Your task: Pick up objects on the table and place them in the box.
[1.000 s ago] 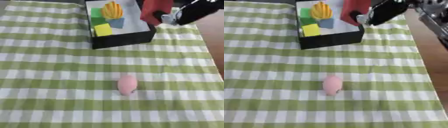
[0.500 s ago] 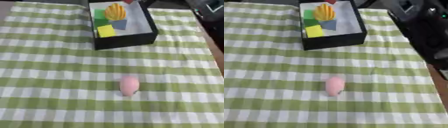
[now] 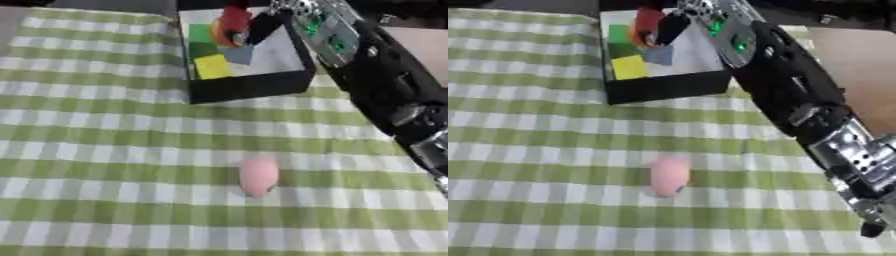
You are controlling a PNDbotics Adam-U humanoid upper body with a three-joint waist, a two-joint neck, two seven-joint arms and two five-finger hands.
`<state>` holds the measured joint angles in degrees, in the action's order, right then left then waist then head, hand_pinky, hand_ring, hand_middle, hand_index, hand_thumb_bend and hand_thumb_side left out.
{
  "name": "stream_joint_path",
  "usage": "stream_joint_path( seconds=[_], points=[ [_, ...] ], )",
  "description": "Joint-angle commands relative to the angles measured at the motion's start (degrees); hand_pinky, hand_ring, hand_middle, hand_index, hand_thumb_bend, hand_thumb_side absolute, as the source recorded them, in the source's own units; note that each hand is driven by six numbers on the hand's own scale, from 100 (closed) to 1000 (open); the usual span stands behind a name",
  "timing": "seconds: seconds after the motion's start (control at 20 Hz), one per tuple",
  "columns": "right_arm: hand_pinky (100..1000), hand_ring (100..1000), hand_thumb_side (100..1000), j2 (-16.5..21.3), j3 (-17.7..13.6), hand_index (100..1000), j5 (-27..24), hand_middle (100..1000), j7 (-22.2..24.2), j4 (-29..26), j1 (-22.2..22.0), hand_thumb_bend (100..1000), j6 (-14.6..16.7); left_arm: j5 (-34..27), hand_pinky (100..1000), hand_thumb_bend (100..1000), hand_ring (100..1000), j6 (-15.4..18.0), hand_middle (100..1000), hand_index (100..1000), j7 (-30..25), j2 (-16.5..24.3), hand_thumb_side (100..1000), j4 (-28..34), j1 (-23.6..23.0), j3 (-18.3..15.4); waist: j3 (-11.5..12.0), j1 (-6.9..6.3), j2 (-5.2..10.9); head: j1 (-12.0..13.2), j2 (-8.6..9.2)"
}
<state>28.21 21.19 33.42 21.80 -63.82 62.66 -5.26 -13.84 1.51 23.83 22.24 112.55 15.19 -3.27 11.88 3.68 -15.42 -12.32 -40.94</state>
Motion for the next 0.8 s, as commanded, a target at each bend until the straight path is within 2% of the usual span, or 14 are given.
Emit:
stream_joint_path(
  seconds=[0.05, 0.15, 0.2, 0.4, 0.8],
  points=[
    [846, 805, 100, 0.55, -0.64, 828, 2.63, 665, 0.08, 0.13, 0.78, 426, 1.69, -0.02, 837, 118, 802, 0.09, 793, 806, -0.03, 1.23, 690, 0.87, 0.52, -0.03, -0.03, 0.45, 1.31, -0.07, 0.48],
    [846, 805, 100, 0.52, -0.77, 828, 3.12, 665, 0.07, 0.13, 0.76, 426, 1.98, -0.01, 837, 118, 802, 0.07, 793, 806, -0.04, 1.22, 690, 0.87, 0.51, -0.04, -0.04, 0.45, 1.32, -0.06, 0.47],
    [895, 903, 334, 0.97, -1.26, 901, 3.51, 814, -0.22, -0.33, 1.09, 482, 1.75, -0.02, 836, 119, 801, 0.02, 793, 805, 0.02, 1.22, 693, 0.74, 0.24, -0.10, -0.34, 0.38, 1.58, 0.23, 0.32],
    [908, 930, 356, 2.91, -2.91, 909, 4.08, 876, -2.53, -4.19, 0.77, 457, -0.45, -0.03, 837, 120, 802, -0.02, 793, 806, 0.12, 1.28, 692, 0.44, -0.44, -0.25, -0.92, 0.24, 2.10, 0.76, 0.04],
    [904, 918, 319, 6.33, -5.13, 897, -2.16, 861, -2.12, -13.90, -1.10, 409, -3.89, -0.13, 836, 122, 803, 0.02, 793, 806, 0.17, 1.28, 690, 0.22, -1.17, -0.39, -2.03, -0.18, 2.65, 1.56, -0.24]
  ],
)
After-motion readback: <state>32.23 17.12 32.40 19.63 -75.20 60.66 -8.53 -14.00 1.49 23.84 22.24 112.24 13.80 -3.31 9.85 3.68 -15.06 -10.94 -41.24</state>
